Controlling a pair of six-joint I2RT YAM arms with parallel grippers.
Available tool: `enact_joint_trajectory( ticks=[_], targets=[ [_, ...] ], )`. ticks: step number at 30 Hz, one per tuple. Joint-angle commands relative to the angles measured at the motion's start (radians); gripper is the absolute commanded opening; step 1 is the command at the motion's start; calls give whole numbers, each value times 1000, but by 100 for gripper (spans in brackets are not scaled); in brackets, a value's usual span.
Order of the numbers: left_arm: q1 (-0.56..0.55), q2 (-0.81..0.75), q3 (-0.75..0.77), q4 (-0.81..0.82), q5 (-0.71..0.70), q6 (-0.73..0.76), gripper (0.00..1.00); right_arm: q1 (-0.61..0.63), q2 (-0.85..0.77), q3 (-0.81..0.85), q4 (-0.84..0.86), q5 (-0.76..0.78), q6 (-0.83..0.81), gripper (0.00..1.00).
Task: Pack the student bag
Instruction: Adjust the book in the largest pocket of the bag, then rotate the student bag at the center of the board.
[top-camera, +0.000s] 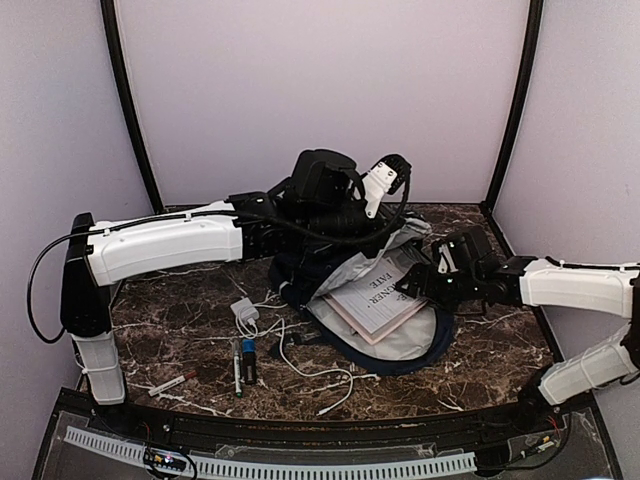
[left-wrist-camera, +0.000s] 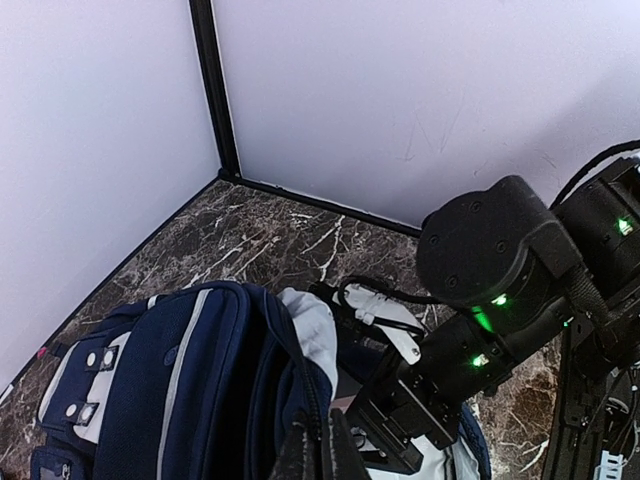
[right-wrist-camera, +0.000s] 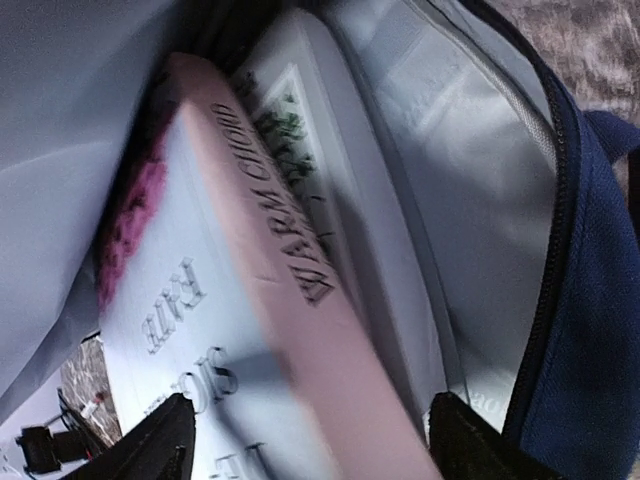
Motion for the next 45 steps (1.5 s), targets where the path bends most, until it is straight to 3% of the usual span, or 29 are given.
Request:
enact_joint_trajectory(
  ticks=[1,6,10,11,14,16,18,23,28,32,35,40,45],
  targets=[
    [-4,-99,-44,83,6,0,0,14,-139,37,-73,85,-28,86],
    [-2,-116,-122,76,26,-6,0,-3,-289,70,-281,164,-71,98],
    [-2,-125,-160,26,174,33,3,-25,-369,66,-388,217,-77,100],
    [-2,-129,-162,3,258,49,15,-33,-386,56,-399,223,-72,100],
    [-1,-153,-172,-60,400,87,66,-49,-417,-11,-394,199,-43,100],
    [-1,-181,-182,-88,439,108,86,-50,-413,-56,-373,166,-19,100],
    [6,-207,-186,-118,467,128,97,-50,-404,-104,-330,120,-1,97],
    [87,-270,-212,-139,359,78,99,-49,-378,-207,-157,5,58,86],
    [310,-258,-286,-117,217,-87,99,-40,-339,-315,34,-68,136,80],
    [506,-134,-300,-154,223,-238,99,-30,-295,-343,68,-66,152,74],
    [571,-41,-337,-102,269,-288,99,-29,-309,-344,60,-50,151,73],
    [581,88,-328,-43,352,-301,99,-40,-374,-328,10,0,148,77],
    [594,135,-365,22,397,-334,98,-132,-441,-195,-231,55,19,77]
  ],
)
